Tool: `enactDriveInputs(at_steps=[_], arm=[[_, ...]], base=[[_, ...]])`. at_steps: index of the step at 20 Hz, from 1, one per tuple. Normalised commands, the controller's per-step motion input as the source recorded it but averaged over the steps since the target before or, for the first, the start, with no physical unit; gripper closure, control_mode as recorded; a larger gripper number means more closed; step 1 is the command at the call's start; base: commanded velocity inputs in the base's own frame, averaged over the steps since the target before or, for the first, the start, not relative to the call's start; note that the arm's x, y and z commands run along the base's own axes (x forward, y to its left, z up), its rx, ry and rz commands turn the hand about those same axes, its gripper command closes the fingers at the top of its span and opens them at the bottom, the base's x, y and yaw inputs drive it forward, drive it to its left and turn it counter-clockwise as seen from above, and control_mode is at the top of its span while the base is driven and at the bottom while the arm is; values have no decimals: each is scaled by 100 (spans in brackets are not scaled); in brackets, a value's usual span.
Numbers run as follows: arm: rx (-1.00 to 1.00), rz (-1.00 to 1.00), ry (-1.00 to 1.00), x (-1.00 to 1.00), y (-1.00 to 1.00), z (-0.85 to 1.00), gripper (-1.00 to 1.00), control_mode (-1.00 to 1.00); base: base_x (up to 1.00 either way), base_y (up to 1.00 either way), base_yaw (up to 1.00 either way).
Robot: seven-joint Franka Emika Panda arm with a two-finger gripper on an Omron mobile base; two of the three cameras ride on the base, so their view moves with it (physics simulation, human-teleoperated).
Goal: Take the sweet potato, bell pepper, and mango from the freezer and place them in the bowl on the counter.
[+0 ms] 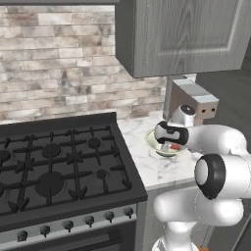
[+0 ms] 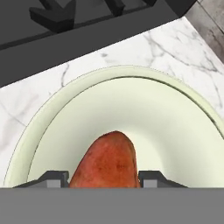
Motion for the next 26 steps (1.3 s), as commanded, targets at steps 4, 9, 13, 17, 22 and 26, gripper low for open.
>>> enactDriveInputs(at_steps=[4, 9, 13, 17, 22, 26], arm=[[-1, -2, 0, 18, -1, -33, 100, -100], [0, -2, 0, 29, -4, -25, 100, -100], [0, -2, 0, 39, -4, -6, 100, -100], [0, 0, 0, 32, 0, 0, -100, -100], [0, 0, 0, 4, 0, 0, -100, -100], [0, 0, 0, 0, 0, 0, -100, -100]], base=[[0, 0, 0], [0, 0, 0], [0, 0, 0], [0, 0, 0], [0, 0, 0], [0, 0, 0]])
